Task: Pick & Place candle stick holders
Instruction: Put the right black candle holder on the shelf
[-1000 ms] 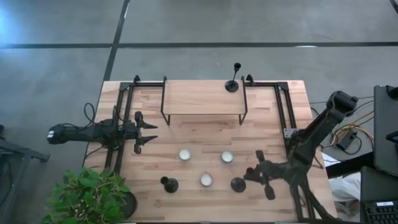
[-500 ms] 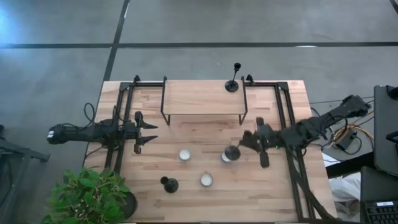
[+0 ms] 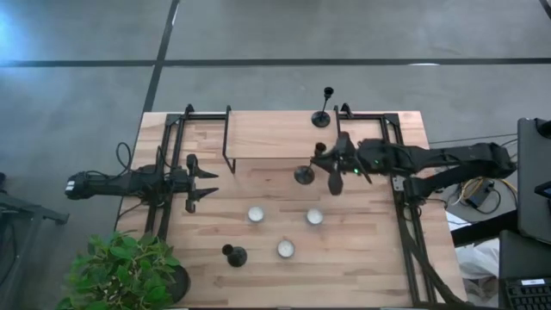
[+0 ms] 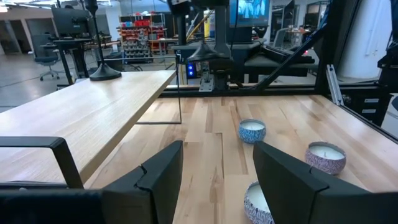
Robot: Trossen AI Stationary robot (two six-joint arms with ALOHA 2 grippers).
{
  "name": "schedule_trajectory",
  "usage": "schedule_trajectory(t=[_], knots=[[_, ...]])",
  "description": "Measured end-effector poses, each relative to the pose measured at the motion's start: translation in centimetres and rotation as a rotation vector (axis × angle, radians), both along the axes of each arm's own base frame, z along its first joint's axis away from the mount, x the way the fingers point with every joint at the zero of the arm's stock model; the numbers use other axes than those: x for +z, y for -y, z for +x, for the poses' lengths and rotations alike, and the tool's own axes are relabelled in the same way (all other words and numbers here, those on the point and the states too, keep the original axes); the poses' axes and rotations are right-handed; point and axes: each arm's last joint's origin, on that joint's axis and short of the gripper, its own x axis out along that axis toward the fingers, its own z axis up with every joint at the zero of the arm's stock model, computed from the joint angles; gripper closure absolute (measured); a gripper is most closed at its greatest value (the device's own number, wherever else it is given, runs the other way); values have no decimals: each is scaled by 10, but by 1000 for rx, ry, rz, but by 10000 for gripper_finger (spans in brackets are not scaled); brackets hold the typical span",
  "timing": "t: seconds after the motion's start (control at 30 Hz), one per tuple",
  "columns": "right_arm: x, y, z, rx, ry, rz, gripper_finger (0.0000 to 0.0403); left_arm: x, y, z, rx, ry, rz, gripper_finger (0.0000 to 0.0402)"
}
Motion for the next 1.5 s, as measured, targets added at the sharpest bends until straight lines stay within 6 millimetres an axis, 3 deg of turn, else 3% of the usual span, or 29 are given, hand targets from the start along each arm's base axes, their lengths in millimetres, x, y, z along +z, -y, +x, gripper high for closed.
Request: schedule_trajectory(t=[0.2,0.47,0.73,0.97,1.23,1.5], knots=[[4,28,12,-61,-26,-48,392,0,0,0,0,0,0,200],[12,75,12,-104,-38,-44,392,0,0,0,0,0,0,200],[24,106,15,-113,-100,-91,392,0,0,0,0,0,0,200],[15,131,32,-94,-188,-105,392,0,0,0,0,0,0,200],[7,146,37,-102,-229,-136,392,0,0,0,0,0,0,200],[19,133,22,-95,-172,-110,392,0,0,0,0,0,0,200]])
